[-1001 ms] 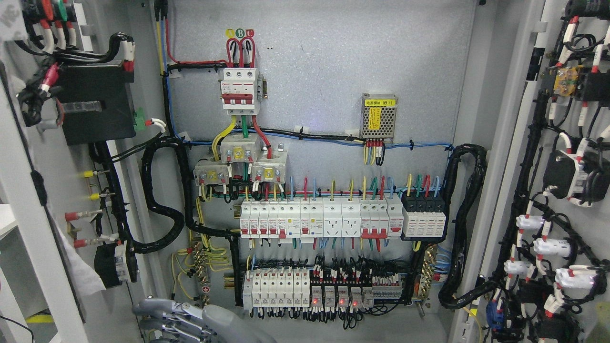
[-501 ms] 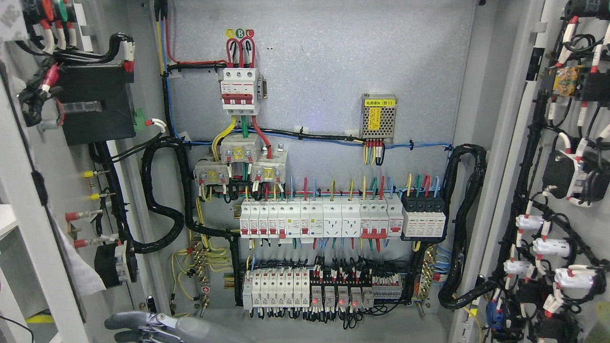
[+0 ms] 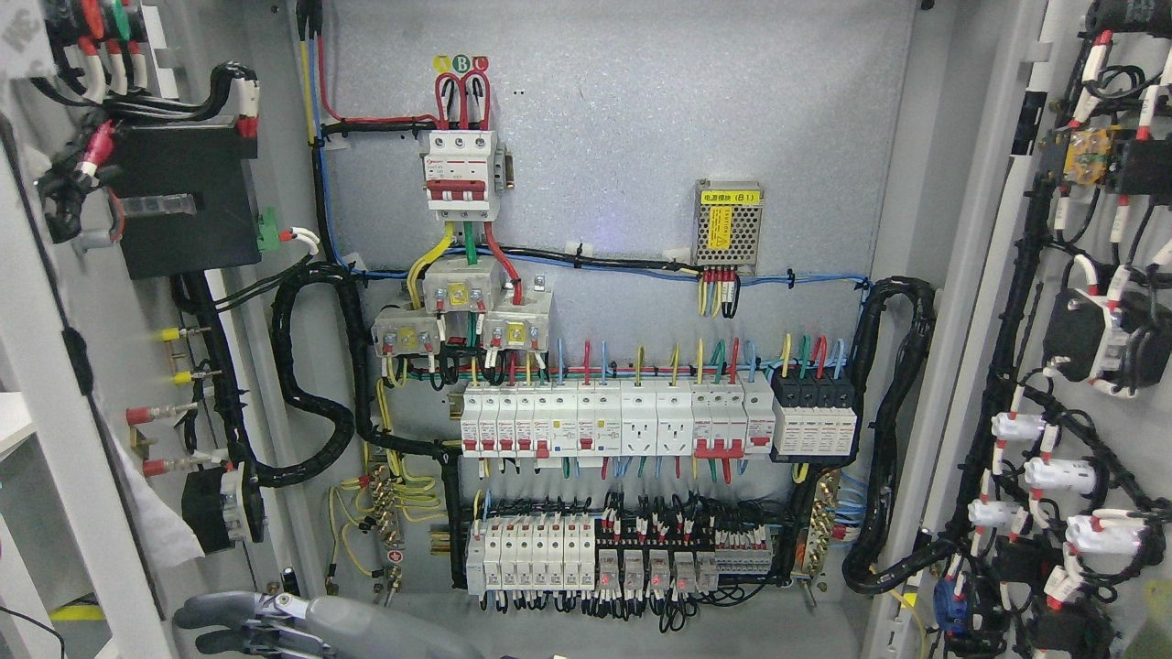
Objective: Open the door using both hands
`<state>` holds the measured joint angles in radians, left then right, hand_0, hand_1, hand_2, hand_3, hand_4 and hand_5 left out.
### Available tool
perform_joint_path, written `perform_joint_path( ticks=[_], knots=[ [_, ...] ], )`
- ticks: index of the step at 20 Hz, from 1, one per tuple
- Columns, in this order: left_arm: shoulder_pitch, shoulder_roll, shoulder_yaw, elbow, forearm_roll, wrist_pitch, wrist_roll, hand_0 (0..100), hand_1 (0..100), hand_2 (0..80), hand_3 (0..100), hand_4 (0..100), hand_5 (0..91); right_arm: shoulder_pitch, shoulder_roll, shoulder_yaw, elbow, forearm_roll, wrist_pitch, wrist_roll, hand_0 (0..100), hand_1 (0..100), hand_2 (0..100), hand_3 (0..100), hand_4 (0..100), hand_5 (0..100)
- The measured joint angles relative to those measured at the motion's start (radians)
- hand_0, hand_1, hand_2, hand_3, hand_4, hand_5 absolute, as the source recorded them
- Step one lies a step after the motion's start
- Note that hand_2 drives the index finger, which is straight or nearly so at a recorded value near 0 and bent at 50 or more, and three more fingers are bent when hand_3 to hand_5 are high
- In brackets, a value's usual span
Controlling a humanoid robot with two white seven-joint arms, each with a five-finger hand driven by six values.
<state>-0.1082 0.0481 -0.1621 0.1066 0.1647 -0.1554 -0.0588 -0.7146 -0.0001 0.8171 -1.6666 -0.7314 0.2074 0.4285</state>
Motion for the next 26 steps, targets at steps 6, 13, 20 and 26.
perform_joint_path(
  ticks=[6,13,20,26],
  knots=[
    [0.0,0.0,0.0,-0.001,-0.002,0.003,-0.004,30,0,2.7,3,4,0.0,-0.035,0.0,0.031,0.027,-0.015,-0.008,-0.003,22,0,0,0,0,0],
    [0.001,0.0,0.002,-0.003,-0.002,0.001,-0.005,30,0,2.6,3,4,0.0,-0.064,0.0,0.065,0.049,-0.022,-0.017,-0.003,22,0,0,0,0,0],
    [0.001,0.001,0.004,-0.004,-0.001,-0.007,-0.006,30,0,2.7,3,4,0.0,-0.107,0.0,0.1,0.062,-0.044,-0.024,-0.01,22,0,0,0,0,0],
    [0.002,0.0,0.004,-0.005,-0.001,-0.008,-0.006,30,0,2.8,3,4,0.0,-0.152,0.0,0.132,0.077,-0.079,-0.024,-0.038,22,0,0,0,0,0]
  ],
)
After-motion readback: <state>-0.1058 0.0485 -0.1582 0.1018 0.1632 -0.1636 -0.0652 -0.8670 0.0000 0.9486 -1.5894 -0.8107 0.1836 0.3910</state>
